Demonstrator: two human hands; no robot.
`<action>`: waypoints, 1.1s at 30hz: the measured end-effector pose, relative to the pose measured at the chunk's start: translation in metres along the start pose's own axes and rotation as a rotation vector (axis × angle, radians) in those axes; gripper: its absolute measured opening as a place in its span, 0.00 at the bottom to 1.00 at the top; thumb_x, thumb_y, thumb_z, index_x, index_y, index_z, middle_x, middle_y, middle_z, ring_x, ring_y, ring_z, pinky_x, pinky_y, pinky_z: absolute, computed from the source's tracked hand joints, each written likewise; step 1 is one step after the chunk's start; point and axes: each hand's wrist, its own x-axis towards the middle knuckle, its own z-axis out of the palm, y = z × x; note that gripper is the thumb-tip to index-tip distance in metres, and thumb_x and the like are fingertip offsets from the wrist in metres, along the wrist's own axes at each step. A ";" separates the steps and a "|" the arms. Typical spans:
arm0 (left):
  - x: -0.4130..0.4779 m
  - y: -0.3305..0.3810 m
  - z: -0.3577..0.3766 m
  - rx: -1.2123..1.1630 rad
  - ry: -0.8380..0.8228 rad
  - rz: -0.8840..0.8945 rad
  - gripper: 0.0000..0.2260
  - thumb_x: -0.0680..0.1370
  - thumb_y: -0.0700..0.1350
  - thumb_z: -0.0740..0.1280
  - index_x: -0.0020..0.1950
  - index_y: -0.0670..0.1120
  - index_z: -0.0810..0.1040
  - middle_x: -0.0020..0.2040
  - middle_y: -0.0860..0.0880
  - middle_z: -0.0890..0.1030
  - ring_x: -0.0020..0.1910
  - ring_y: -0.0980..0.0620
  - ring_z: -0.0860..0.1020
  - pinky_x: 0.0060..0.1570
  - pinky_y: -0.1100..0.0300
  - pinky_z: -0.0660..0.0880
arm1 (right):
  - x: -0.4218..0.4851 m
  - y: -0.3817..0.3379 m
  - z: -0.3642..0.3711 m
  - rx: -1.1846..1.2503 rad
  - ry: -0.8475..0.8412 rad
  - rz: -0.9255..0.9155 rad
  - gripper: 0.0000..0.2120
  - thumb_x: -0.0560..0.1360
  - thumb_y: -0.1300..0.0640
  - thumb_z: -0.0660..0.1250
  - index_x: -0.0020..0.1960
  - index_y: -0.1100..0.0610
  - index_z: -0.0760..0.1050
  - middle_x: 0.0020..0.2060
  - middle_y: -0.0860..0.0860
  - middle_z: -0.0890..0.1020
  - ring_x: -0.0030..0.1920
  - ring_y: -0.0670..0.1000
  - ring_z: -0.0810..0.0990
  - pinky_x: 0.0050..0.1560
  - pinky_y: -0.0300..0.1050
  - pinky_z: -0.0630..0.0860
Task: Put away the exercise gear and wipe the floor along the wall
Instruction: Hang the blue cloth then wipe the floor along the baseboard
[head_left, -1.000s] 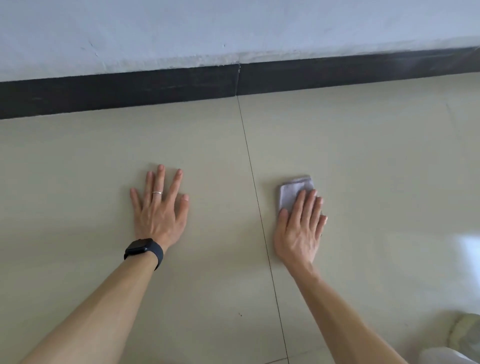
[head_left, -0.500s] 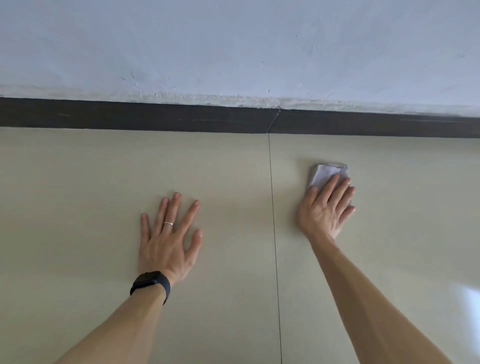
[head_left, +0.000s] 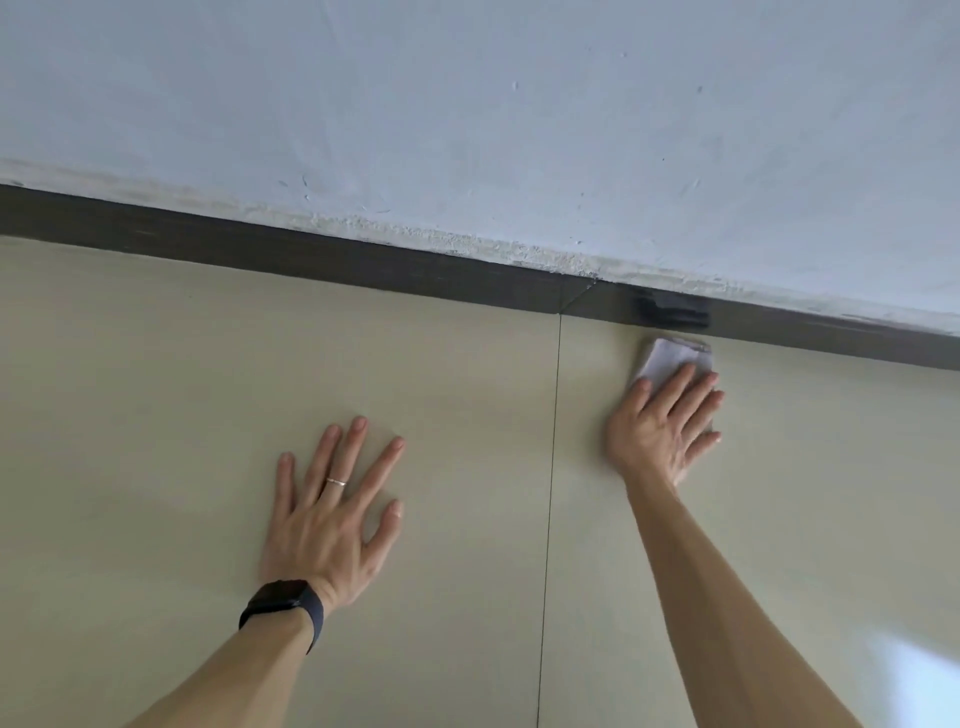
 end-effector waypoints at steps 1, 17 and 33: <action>0.000 0.000 -0.001 0.003 -0.005 0.001 0.30 0.78 0.61 0.51 0.80 0.61 0.53 0.82 0.53 0.50 0.80 0.47 0.54 0.75 0.38 0.51 | -0.008 -0.013 0.006 -0.002 0.064 -0.006 0.30 0.84 0.44 0.46 0.82 0.56 0.48 0.81 0.56 0.50 0.81 0.57 0.48 0.77 0.66 0.49; 0.001 -0.001 -0.006 -0.002 -0.051 0.014 0.27 0.80 0.63 0.46 0.80 0.61 0.55 0.82 0.52 0.52 0.79 0.47 0.55 0.74 0.37 0.52 | 0.030 -0.019 -0.002 0.050 0.021 0.136 0.33 0.83 0.44 0.45 0.81 0.62 0.45 0.81 0.60 0.46 0.81 0.58 0.44 0.77 0.65 0.45; -0.002 -0.001 0.000 -0.001 -0.040 -0.014 0.29 0.78 0.63 0.49 0.80 0.64 0.48 0.82 0.55 0.45 0.81 0.50 0.48 0.76 0.40 0.47 | -0.019 0.088 -0.035 -0.283 -0.250 -0.561 0.29 0.82 0.42 0.36 0.81 0.47 0.39 0.80 0.48 0.37 0.79 0.50 0.35 0.78 0.63 0.46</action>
